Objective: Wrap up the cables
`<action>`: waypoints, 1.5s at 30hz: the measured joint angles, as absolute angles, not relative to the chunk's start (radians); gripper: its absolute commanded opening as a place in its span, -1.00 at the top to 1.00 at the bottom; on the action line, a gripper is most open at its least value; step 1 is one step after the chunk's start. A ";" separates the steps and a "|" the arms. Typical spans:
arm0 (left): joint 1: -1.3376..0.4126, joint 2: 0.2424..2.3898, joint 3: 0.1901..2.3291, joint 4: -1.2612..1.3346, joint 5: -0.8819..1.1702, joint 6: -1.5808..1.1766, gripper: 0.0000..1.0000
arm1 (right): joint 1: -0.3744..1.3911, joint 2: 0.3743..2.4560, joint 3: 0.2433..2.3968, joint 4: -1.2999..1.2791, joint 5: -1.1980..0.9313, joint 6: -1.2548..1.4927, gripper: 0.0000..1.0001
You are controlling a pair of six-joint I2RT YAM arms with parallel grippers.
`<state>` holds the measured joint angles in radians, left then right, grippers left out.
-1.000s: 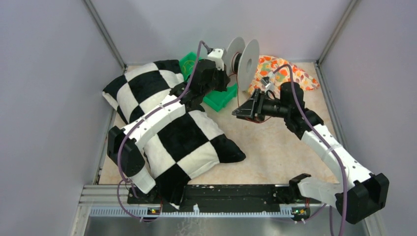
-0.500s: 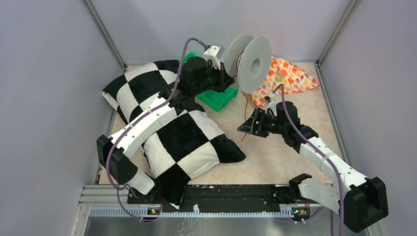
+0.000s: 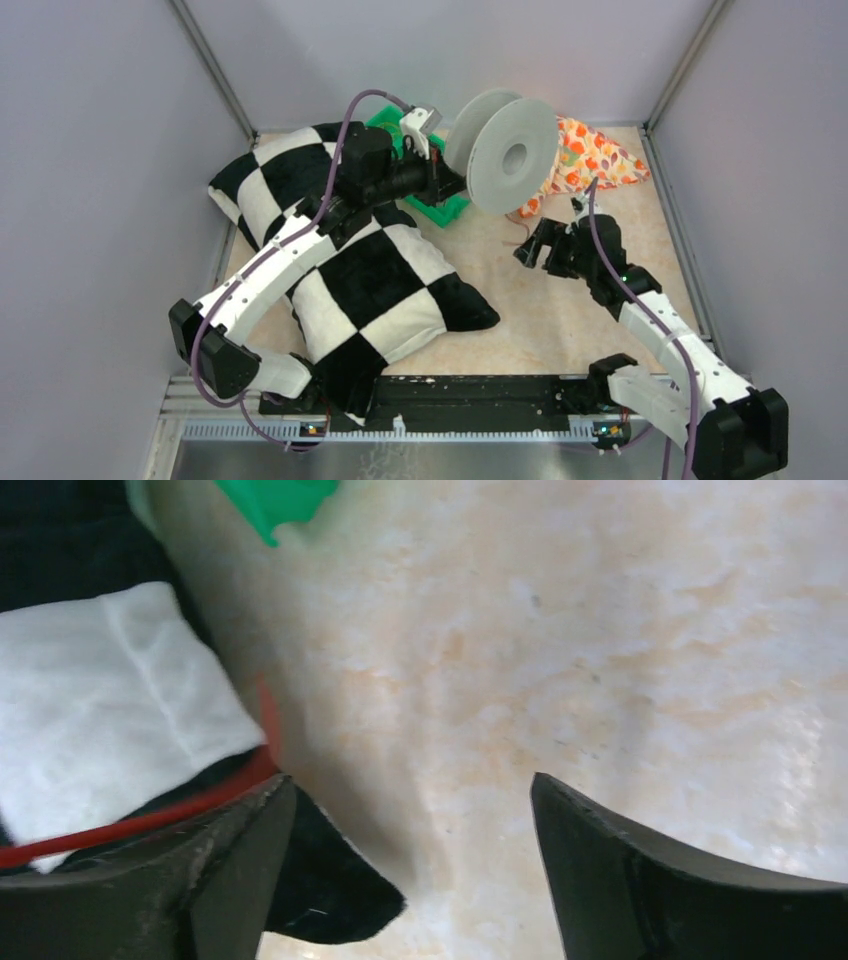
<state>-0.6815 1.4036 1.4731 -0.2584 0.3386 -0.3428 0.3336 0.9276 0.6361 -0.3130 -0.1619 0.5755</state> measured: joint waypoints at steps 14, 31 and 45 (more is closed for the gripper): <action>-0.596 1.383 1.373 -0.274 0.404 -0.345 1.00 | 0.313 0.828 0.599 -0.560 0.075 0.650 -0.96; -0.563 1.409 1.524 -0.197 0.426 -0.382 1.00 | 0.310 1.166 0.534 0.108 -0.466 1.313 -0.88; -0.543 1.451 1.551 -0.202 0.643 -0.395 1.00 | 0.310 1.286 0.580 0.529 -0.538 1.523 -0.77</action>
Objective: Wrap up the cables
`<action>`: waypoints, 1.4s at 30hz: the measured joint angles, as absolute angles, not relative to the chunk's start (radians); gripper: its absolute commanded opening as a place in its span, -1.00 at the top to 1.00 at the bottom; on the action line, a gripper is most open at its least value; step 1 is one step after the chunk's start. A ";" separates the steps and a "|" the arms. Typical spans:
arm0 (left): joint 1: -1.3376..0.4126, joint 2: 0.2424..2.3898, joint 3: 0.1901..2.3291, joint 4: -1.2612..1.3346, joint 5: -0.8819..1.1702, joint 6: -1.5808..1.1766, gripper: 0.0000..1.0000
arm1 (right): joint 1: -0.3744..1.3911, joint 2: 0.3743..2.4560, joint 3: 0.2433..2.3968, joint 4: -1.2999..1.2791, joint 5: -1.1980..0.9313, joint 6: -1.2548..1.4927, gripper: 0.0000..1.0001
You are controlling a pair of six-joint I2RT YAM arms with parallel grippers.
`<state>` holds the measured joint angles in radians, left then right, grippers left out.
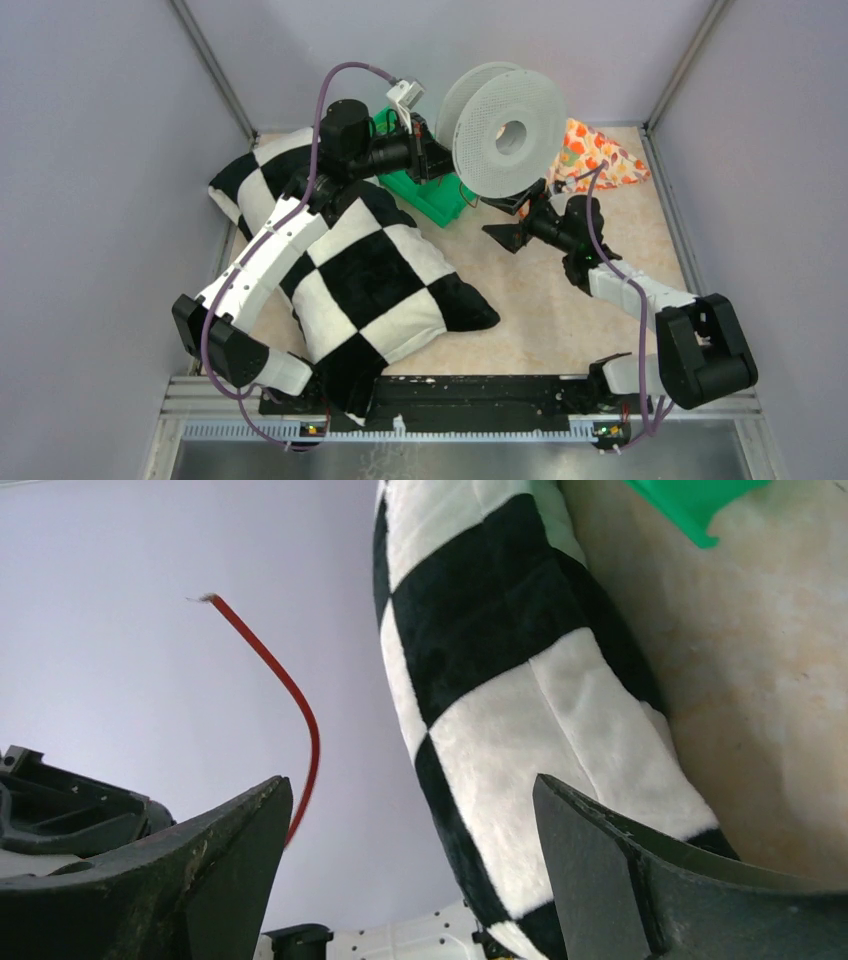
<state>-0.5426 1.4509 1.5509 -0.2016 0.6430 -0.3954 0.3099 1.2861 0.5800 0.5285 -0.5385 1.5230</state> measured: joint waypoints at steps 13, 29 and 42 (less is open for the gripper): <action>-0.538 1.451 1.554 -0.179 0.736 -0.443 1.00 | 0.309 1.496 0.717 0.747 -0.593 1.541 -0.46; -0.538 1.465 1.554 -0.178 0.746 -0.463 1.00 | 0.290 1.461 0.717 0.696 -0.592 1.467 -0.22; -0.537 1.466 1.554 -0.166 0.745 -0.472 1.00 | 0.287 1.368 0.735 0.505 -0.559 1.312 0.01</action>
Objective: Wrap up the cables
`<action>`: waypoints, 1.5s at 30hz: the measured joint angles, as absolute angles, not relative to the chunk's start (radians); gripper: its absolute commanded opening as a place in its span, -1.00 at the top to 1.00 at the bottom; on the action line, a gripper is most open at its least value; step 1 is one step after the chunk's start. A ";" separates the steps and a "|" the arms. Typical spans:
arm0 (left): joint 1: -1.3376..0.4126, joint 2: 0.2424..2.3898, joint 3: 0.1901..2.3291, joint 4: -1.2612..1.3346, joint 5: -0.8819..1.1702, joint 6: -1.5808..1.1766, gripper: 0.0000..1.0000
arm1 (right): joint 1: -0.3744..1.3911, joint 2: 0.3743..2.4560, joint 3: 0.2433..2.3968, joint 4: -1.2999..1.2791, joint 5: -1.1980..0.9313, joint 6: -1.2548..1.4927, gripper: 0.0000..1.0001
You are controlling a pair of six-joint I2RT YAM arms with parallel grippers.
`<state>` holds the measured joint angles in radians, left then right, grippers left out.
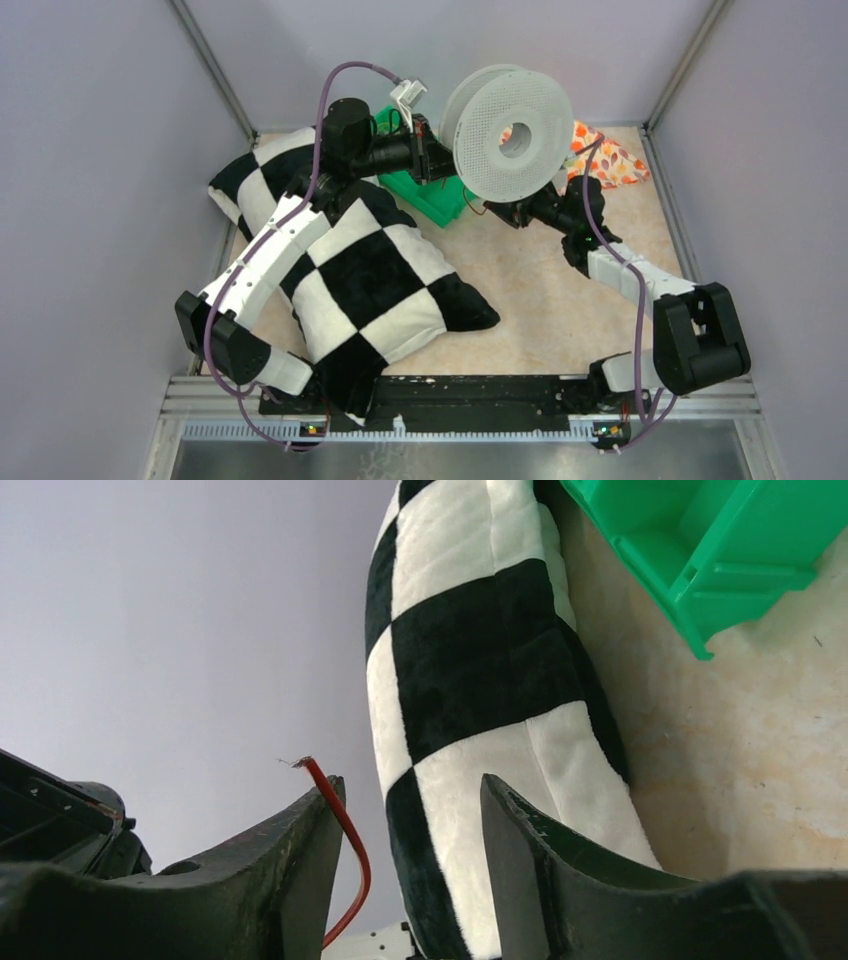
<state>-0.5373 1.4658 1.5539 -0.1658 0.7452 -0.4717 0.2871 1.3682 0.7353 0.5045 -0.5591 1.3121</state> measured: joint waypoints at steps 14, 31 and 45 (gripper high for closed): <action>-0.537 1.465 1.543 -0.180 0.746 -0.442 1.00 | 0.213 1.341 0.735 0.416 -0.555 1.269 1.00; -0.537 1.385 1.343 -0.444 0.794 -0.069 1.00 | -0.043 0.975 0.973 -0.123 -0.438 0.946 1.00; -0.614 1.351 1.314 -0.526 0.815 0.084 1.00 | 0.165 1.067 1.141 -0.177 -0.441 0.854 1.00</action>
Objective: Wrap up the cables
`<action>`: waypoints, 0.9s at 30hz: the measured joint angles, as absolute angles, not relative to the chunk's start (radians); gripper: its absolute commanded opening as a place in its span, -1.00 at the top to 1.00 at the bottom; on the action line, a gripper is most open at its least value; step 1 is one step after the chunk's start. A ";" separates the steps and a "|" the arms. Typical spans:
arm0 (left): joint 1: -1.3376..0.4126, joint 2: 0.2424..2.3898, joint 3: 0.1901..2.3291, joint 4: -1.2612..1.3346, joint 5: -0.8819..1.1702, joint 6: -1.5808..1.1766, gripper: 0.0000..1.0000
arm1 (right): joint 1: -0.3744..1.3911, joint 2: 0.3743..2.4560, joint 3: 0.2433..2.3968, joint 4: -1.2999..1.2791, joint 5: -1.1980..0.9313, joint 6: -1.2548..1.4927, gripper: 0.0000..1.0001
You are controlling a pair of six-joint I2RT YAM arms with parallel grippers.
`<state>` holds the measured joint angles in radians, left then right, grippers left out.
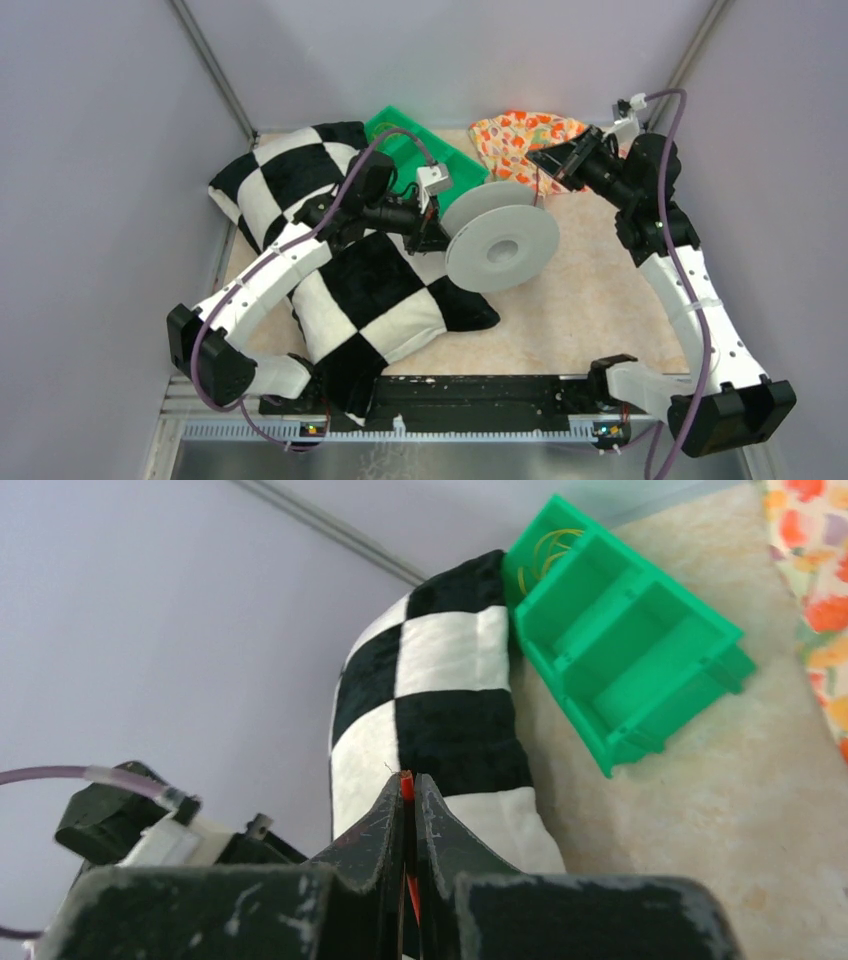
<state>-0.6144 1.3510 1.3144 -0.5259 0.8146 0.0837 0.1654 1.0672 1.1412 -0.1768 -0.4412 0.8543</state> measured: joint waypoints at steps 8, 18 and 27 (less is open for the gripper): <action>-0.635 1.351 1.312 -0.516 0.732 0.083 1.00 | 0.384 1.122 1.307 -0.245 -0.343 0.754 1.00; -0.651 1.402 1.298 -0.452 0.603 -0.041 1.00 | 0.571 1.230 1.380 -0.347 -0.179 0.629 1.00; -0.673 1.419 1.295 -0.444 0.550 -0.146 1.00 | 0.605 1.255 1.395 -0.394 -0.083 0.520 1.00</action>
